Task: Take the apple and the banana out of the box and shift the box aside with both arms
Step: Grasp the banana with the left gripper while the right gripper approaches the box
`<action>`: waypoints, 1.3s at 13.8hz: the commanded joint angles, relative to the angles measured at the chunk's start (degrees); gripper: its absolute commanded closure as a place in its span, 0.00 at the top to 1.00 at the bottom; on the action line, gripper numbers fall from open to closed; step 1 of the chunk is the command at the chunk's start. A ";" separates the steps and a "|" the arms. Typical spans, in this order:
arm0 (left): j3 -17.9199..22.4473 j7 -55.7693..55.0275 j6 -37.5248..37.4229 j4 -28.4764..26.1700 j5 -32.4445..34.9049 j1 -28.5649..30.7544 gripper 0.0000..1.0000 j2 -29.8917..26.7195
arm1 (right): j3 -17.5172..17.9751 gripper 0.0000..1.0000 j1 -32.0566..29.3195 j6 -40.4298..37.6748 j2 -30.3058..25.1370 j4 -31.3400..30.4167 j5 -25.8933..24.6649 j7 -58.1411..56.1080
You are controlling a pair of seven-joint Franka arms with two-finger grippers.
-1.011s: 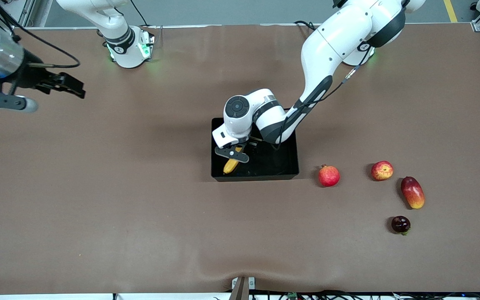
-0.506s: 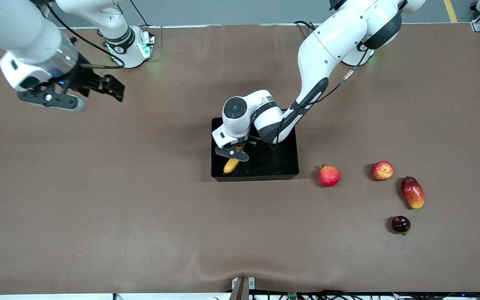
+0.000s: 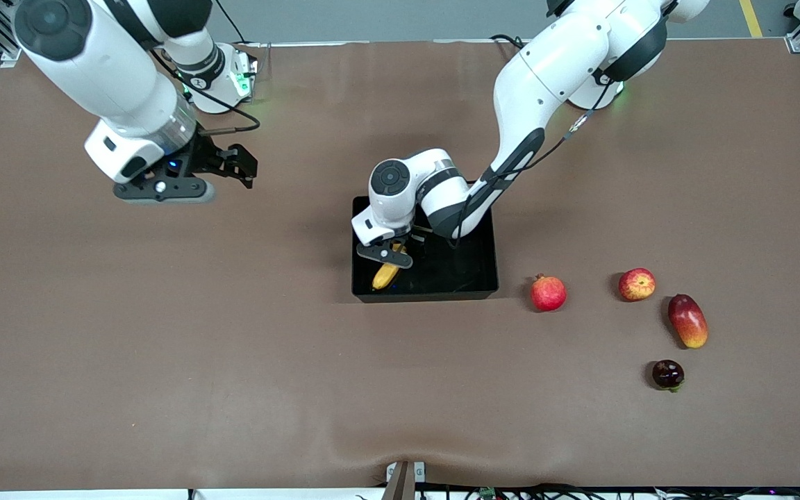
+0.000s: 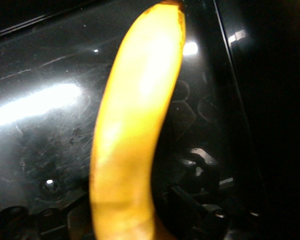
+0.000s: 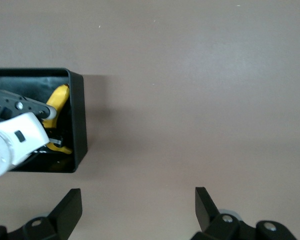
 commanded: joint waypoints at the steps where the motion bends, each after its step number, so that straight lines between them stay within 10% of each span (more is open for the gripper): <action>1: 0.65 -0.61 1.05 1.14 1.65 -0.63 0.00 1.13 | -0.45 1.00 0.45 3.76 -1.59 -4.99 0.28 -3.87; 18: 0.04 -0.17 -18.97 0.79 -4.92 8.14 0.00 -21.00 | -0.45 1.00 4.67 37.08 3.24 -21.33 0.28 -3.70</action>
